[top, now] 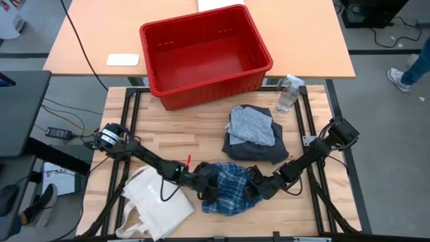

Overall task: Fold Laundry from Bin
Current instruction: Stack the folded blue striped long sleeve on top of the folded gray shirt

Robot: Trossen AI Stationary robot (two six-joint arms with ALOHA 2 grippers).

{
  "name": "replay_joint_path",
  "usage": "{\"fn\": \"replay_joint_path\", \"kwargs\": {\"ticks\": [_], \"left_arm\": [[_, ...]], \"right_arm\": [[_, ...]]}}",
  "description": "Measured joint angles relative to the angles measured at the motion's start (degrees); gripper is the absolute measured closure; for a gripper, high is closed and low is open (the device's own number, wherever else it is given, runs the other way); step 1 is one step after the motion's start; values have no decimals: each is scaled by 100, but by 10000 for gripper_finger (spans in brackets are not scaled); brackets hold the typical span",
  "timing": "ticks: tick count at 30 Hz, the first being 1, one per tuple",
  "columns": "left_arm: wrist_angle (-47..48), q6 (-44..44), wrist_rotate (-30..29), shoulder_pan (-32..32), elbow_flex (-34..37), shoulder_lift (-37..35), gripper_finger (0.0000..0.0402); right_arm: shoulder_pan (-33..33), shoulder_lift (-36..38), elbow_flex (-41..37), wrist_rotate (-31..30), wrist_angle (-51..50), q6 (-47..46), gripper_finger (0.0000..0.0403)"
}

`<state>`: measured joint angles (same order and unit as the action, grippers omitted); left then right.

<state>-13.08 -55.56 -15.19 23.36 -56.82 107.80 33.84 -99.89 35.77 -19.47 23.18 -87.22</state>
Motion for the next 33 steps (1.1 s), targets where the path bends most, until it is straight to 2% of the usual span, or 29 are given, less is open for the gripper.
{"fn": "replay_joint_path", "kwargs": {"ticks": [7,12,17,19,23,25,29,33], "left_arm": [[703,436,13,-127,-770,-7,386],[1535,653,525,-435,-1467,-7,384],[2496,926,830,-796,-2462,-7,382],[2986,1114,835,-963,-2952,-10,382],[3721,1692,637,-1452,-3723,-25,381],[3810,1835,585,-1800,-3909,-27,381],[3675,1914,597,-2550,-3938,-12,382],[3360,1906,403,-3107,-3924,386,383]], "right_arm": [[101,773,-5,-154,-887,-227,380],[216,1691,0,-323,-1903,-537,380],[322,2802,4,-525,-2922,-609,380],[326,3281,11,-715,-3308,-606,380],[326,4332,16,-1649,-4369,-806,379],[255,4843,19,-1959,-5051,-842,377],[-177,5694,22,-2017,-6419,-741,378],[-680,6219,22,-2353,-7742,-644,379]]}}
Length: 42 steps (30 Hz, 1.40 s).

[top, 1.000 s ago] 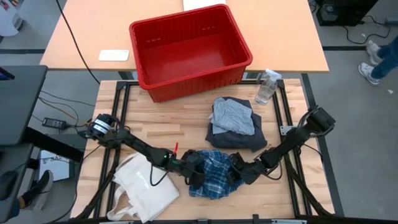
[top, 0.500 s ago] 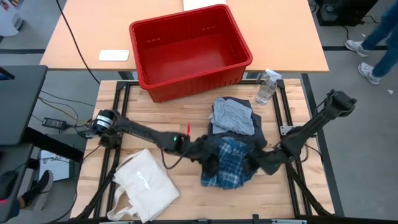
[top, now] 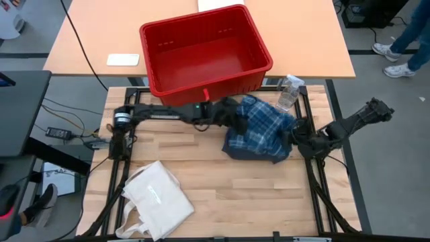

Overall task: Fold Laundry from Bin
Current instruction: Stack the folded blue striped long sleeve on top of the folded gray shirt

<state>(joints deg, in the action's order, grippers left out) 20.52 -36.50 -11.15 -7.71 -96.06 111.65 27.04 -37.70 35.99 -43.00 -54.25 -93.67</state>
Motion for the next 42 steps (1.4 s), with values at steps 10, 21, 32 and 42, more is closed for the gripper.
{"fn": "replay_joint_path", "kwargs": {"ticks": [10,21,32,42], "left_arm": [[-372,-716,585,-249,7,792,370],[35,-273,795,-426,14,791,368],[-343,6,1110,-642,16,794,367],[-389,923,1535,-628,16,796,366]], "right_arm": [[-1483,521,-904,594,464,1315,364],[-1641,846,89,1609,-40,931,249],[-1812,928,1567,196,-523,1484,245],[-2224,-251,623,222,2989,3916,253]]}}
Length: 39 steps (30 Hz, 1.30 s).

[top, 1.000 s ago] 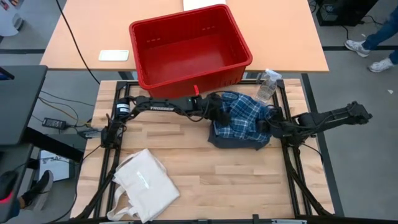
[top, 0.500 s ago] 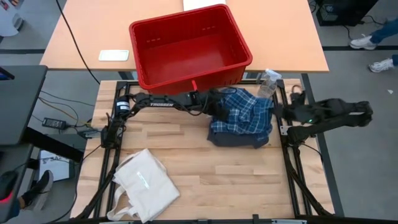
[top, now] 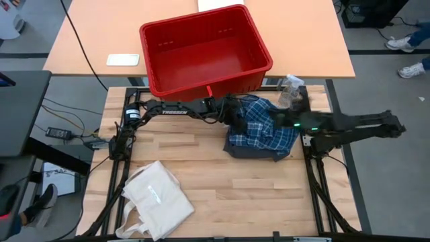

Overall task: Fold Laundry from Bin
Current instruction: Stack the folded blue striped long sleeve on top of the folded gray shirt

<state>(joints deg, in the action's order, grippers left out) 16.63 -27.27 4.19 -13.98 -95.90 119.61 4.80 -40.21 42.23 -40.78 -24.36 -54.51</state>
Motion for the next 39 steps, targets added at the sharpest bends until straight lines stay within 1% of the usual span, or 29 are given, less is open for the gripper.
{"fn": "replay_joint_path", "kwargs": {"ticks": [3,5,7,12,14,18,19,23,27,31,34,35,37,39], "left_arm": [[2,162,189,-15,2,-16,349],[-3,244,321,-17,2,-31,324],[129,266,473,-13,6,-124,293],[485,407,495,-14,0,-533,213],[554,595,460,-28,-4,-663,190],[570,614,428,-69,-13,-1002,166],[642,660,387,-69,-13,-1054,164],[458,758,126,-69,-13,-1213,164],[129,785,114,-92,-15,-1225,164],[-332,1076,100,-133,-15,-1200,164],[-687,1326,122,-162,-13,-1190,164],[-795,1383,259,-166,-13,-1202,164],[-935,1407,848,-233,-17,-1220,164],[-937,1133,1350,-295,-17,-1221,164]], "right_arm": [[-254,-558,-466,228,1070,283,274],[-397,-883,-670,484,1639,566,295],[-471,-1179,-869,651,1825,706,319],[-447,-1619,-1354,696,2195,878,383],[-435,-1751,-1667,748,2498,963,395],[-433,-1846,-2274,874,3475,879,394],[-431,-1897,-2427,925,3677,908,396],[-464,-2012,-2860,1235,4328,959,398],[-530,-2129,-3048,1632,4448,1099,398],[-581,-2198,-3074,2049,4470,1624,397],[-617,-2085,-3110,2415,4742,1935,386],[-619,-1990,-3118,2512,4861,1984,379],[-619,-1800,-3120,2601,5122,1994,361],[-617,-1551,-3120,2632,5257,1983,341]]}}
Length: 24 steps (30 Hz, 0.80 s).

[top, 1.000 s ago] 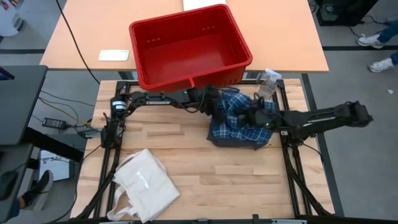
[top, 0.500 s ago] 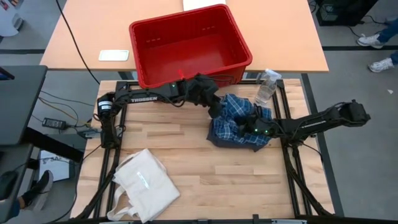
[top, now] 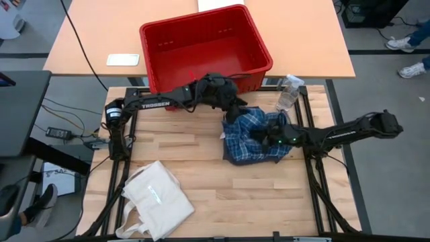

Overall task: Fold Laundry from Bin
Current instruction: Stack the folded blue striped long sleeve on top of the folded gray shirt

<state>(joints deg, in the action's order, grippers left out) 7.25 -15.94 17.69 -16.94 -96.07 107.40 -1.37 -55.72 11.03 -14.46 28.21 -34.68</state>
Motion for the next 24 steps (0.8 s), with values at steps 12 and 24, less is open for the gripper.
{"fn": "replay_joint_path", "kwargs": {"ticks": [12,24], "left_arm": [[-62,49,-25,-286,0,-574,163],[209,751,-452,-1610,0,-1198,163]], "right_arm": [[2,1155,9,554,724,1025,250],[-219,614,22,817,320,2748,249]]}}
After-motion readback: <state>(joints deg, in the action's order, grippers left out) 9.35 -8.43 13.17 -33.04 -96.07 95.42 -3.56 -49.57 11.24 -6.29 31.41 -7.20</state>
